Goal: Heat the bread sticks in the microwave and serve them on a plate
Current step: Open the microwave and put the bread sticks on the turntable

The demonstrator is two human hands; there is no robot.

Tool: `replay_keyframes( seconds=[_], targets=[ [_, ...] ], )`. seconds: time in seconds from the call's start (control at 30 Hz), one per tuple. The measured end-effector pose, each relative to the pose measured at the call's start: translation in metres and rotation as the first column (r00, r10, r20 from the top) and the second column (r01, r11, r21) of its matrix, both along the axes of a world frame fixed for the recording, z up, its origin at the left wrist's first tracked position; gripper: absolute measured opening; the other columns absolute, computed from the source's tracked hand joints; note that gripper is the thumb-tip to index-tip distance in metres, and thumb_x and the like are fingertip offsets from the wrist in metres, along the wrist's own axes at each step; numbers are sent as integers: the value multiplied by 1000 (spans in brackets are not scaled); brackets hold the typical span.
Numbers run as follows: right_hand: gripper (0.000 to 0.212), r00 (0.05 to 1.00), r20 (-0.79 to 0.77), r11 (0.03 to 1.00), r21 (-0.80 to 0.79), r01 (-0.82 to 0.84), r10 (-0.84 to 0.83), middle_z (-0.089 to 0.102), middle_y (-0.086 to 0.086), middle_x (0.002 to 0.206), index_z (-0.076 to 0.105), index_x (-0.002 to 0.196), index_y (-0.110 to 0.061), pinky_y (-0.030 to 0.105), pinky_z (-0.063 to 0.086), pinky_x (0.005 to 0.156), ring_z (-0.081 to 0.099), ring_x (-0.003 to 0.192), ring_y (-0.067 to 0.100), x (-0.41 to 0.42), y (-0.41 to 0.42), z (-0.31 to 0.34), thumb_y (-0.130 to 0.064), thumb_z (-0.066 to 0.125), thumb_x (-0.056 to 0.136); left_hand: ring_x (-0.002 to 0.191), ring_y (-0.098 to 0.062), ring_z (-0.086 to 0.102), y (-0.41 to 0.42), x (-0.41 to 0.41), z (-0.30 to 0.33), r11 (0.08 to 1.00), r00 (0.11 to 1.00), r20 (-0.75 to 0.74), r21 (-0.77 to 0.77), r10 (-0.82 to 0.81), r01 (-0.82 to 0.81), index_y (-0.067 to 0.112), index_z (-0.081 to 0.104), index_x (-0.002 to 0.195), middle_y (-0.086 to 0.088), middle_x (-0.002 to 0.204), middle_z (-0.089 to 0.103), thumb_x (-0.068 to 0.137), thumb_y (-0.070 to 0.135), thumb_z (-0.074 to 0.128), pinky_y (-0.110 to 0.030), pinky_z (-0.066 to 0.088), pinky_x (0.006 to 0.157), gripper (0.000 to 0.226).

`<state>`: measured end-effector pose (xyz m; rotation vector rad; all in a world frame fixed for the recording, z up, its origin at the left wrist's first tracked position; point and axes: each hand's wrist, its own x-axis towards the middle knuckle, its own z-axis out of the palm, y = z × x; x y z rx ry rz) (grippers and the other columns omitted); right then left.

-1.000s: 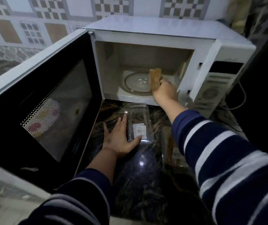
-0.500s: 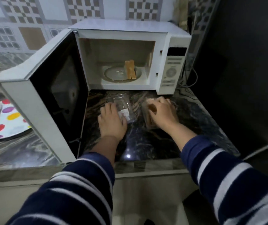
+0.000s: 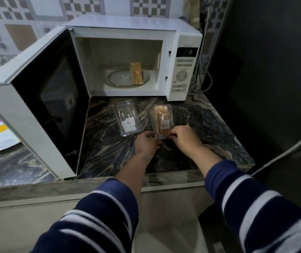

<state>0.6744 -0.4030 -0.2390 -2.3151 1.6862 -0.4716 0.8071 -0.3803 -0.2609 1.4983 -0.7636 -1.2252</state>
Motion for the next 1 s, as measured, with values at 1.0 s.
replay_keyframes(
  seconds=[1.0],
  targets=[
    [19, 986, 147, 942, -334, -26, 79, 67, 1, 104, 68, 100, -15, 40, 47, 85, 54, 100, 21, 9, -30, 54, -18, 50, 95, 108, -31, 60, -7, 13, 39, 996, 575, 817, 84, -45, -41, 12, 41, 126, -9, 121, 58, 80, 47, 68, -38, 47, 81, 63]
  ],
)
